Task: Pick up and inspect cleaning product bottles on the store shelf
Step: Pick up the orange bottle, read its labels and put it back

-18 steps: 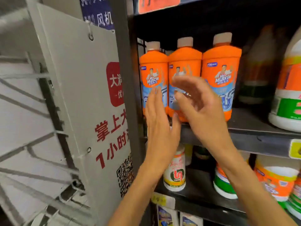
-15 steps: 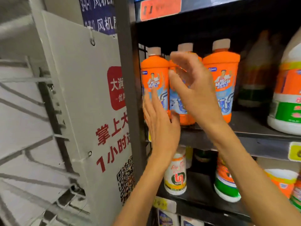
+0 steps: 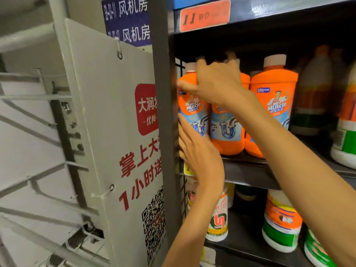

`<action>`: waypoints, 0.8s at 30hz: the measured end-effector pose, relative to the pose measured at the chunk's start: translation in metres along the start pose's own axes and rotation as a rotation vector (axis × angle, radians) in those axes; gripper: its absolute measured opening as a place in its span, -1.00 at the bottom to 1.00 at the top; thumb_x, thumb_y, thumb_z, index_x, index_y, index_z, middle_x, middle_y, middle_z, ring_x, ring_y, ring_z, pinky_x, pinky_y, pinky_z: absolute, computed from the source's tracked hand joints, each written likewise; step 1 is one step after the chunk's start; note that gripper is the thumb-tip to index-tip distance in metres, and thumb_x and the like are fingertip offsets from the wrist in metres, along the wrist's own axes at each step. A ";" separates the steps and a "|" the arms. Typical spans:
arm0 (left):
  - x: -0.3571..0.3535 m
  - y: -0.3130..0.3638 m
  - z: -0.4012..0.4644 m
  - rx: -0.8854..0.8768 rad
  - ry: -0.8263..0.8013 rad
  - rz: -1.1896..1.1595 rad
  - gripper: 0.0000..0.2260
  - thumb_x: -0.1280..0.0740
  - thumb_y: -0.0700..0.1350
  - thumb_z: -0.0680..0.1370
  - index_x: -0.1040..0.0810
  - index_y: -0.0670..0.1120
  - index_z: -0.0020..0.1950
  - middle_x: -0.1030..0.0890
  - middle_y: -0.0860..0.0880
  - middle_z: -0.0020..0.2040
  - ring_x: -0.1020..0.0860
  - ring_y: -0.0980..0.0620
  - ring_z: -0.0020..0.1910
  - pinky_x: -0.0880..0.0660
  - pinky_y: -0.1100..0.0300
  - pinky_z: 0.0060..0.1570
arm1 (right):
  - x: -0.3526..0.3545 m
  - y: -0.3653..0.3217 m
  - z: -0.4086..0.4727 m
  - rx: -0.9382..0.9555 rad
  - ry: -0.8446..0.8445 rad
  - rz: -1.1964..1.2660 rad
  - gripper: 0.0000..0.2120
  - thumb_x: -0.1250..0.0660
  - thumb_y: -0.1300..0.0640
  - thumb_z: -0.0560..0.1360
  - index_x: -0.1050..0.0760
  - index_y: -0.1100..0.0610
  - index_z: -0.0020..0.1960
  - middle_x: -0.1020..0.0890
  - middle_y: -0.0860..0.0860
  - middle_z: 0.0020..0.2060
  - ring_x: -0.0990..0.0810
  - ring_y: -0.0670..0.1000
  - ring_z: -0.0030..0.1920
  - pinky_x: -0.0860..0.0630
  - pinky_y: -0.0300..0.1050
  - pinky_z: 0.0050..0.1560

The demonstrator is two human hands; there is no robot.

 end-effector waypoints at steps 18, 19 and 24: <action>0.035 0.002 -0.034 -0.162 0.135 -0.146 -0.32 -0.41 -0.11 0.50 -0.12 -0.09 0.52 -0.27 -0.06 0.44 -0.24 0.05 0.39 -0.42 -0.02 0.29 | 0.027 0.009 -0.025 0.116 0.038 0.570 -0.37 -0.40 -0.25 0.34 -0.33 0.08 0.24 -0.52 -0.02 0.04 -0.45 0.00 0.10 -0.12 -0.01 0.37; 0.034 0.003 -0.033 -0.170 0.138 -0.119 -0.29 -0.43 -0.08 0.48 -0.12 -0.11 0.52 -0.28 -0.08 0.44 -0.24 0.04 0.39 -0.42 0.00 0.30 | 0.029 0.008 -0.026 0.113 0.036 0.605 -0.38 -0.42 -0.23 0.34 -0.34 0.08 0.24 -0.50 -0.04 0.03 -0.42 -0.02 0.08 -0.20 -0.03 0.33; 0.032 0.007 -0.035 -0.171 0.178 -0.014 -0.18 -0.49 0.00 0.41 -0.11 -0.20 0.51 -0.28 -0.15 0.46 -0.25 -0.07 0.41 -0.32 0.01 0.35 | 0.038 0.000 -0.037 0.184 -0.008 0.687 -0.38 -0.45 -0.18 0.34 -0.31 0.09 0.24 -0.49 -0.05 0.01 -0.50 -0.02 -0.02 -0.55 -0.04 -0.02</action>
Point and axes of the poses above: each hand's wrist, its own z-axis towards the middle knuckle, its own x-axis out of the back of the hand, y = z × x, the point moved 6 cm from there along z, towards the middle knuckle
